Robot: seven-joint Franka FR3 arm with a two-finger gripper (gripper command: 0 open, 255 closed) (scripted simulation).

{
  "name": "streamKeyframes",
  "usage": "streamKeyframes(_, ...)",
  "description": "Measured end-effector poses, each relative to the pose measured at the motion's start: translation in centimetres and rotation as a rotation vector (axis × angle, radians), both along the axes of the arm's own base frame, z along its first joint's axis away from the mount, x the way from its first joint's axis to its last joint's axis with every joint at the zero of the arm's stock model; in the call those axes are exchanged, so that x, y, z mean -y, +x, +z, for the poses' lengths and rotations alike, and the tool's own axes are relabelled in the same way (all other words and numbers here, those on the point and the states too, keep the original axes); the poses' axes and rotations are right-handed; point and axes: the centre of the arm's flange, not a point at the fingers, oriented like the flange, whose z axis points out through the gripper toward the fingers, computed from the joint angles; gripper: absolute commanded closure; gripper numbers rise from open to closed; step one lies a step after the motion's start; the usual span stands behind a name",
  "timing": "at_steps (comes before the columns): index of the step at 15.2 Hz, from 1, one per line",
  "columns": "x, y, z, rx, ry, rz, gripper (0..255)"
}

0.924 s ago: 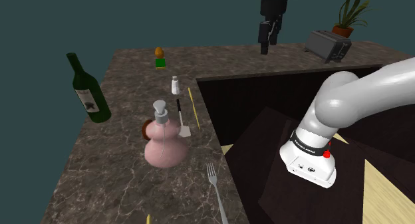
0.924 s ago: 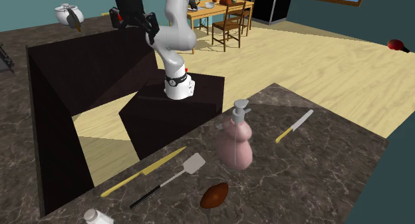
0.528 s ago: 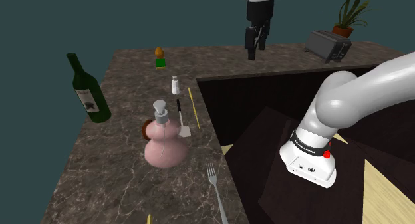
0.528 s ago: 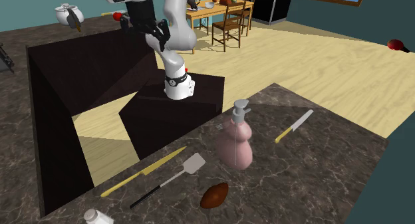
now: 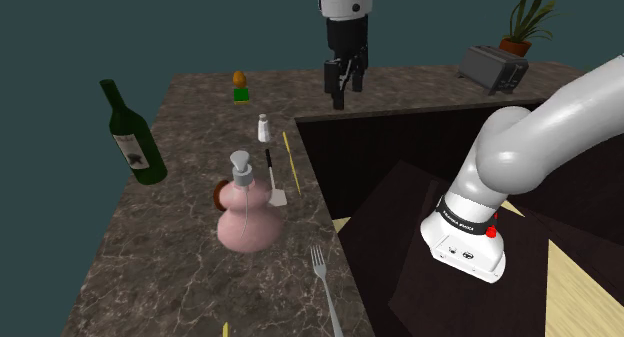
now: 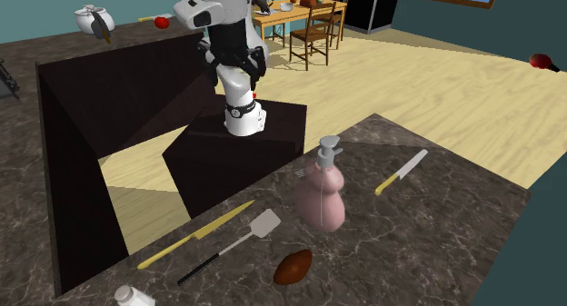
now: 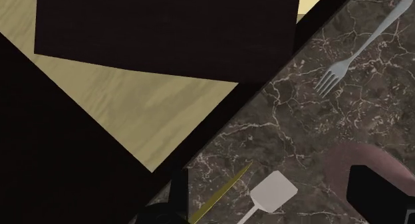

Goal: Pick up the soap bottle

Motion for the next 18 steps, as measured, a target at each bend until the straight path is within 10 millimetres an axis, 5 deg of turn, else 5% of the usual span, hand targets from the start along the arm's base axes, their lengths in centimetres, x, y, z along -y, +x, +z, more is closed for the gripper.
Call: streamKeyframes(18,-21.7,7.9,-4.8,0.009,0.028,0.063,0)
